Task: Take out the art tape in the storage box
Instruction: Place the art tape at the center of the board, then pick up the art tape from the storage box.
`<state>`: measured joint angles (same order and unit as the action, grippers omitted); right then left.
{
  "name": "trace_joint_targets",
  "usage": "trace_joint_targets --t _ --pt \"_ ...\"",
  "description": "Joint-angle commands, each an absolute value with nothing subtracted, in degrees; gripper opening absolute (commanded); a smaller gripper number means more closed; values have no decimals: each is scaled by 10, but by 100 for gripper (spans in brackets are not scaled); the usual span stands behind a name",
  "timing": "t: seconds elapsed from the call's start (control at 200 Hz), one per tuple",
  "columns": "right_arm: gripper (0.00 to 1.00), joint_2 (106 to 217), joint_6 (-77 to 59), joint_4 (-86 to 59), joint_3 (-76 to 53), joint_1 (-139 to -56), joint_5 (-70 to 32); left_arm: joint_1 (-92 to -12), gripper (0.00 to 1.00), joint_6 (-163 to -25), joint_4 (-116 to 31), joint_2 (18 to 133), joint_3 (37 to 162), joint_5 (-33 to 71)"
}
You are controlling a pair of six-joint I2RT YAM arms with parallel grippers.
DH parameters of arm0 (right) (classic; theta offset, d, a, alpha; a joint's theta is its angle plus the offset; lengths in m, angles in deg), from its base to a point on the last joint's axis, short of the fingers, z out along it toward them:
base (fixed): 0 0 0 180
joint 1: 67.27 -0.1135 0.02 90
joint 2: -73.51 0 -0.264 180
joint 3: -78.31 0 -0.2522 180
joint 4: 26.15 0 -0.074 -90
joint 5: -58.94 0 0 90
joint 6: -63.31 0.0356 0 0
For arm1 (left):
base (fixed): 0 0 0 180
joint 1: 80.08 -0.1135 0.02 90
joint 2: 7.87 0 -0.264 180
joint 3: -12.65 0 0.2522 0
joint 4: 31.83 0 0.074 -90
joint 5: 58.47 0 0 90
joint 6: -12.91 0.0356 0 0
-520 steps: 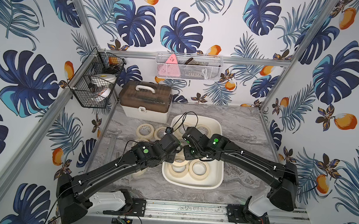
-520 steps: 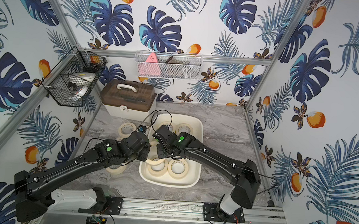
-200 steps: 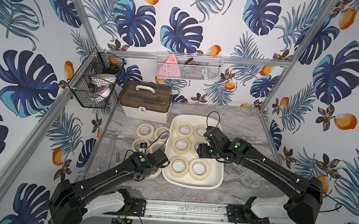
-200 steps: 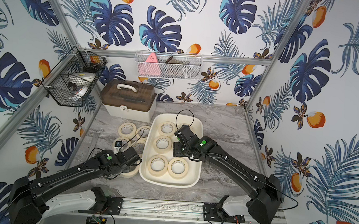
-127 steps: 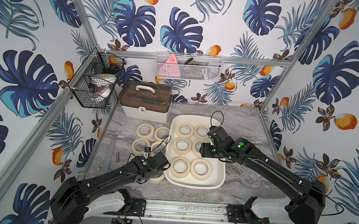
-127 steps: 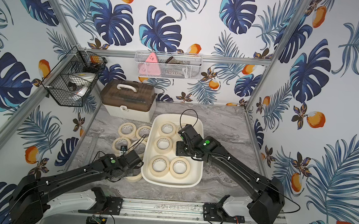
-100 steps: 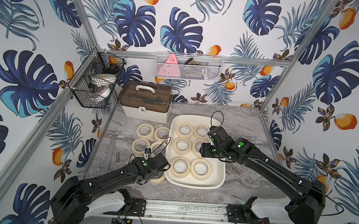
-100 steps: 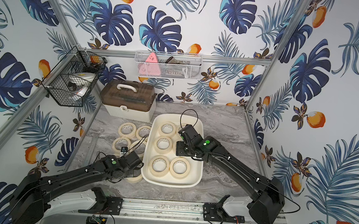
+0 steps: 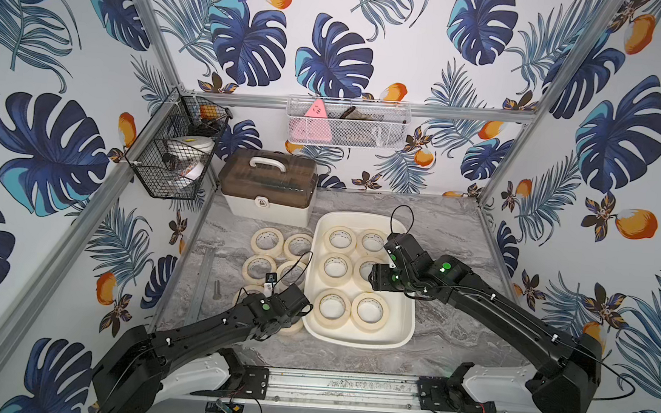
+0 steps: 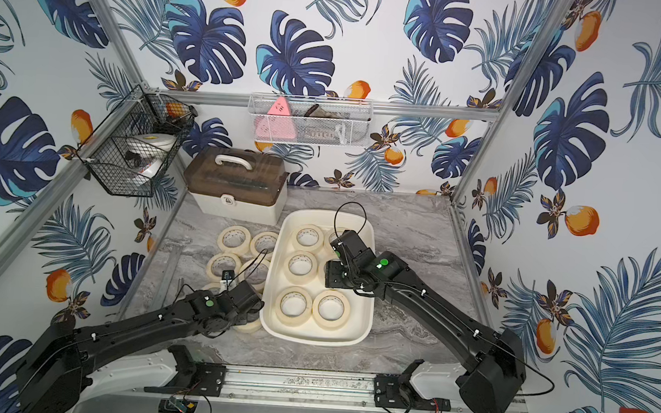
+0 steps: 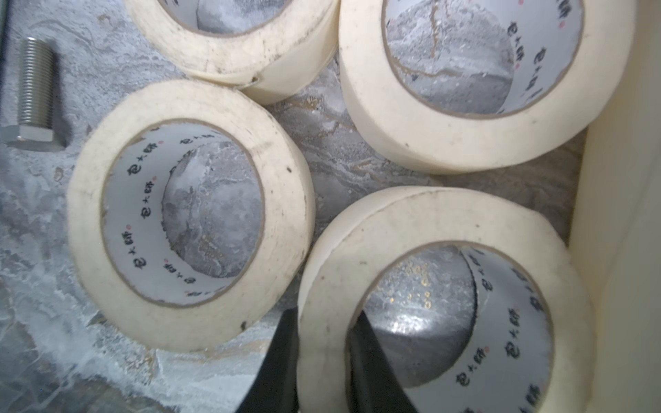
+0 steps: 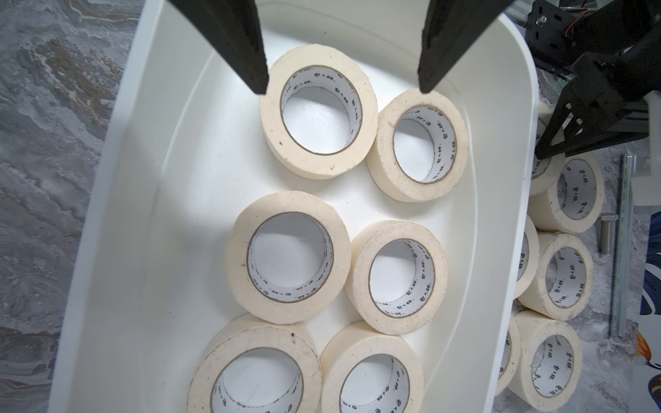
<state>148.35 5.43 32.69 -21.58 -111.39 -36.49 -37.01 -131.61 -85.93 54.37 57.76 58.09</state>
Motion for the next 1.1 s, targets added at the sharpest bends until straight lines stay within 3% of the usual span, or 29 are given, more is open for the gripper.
trace_joint_targets --t 0.0,0.305,0.615,0.881,1.096 --pt "69 1479 49 318 -219 -1110 -361 -374 26 -1317 -831 545 584 602" --pt "69 1469 46 318 -225 -1094 -354 -375 51 -1324 -915 532 645 626" --pt "70 1457 44 323 -248 -1068 -359 -373 53 -1261 -895 563 777 604" --pt "76 1445 47 305 -279 -1025 -354 -372 54 -1240 -828 706 907 550" --pt "78 1441 57 286 -304 -987 -343 -379 52 -1244 -766 823 972 564"
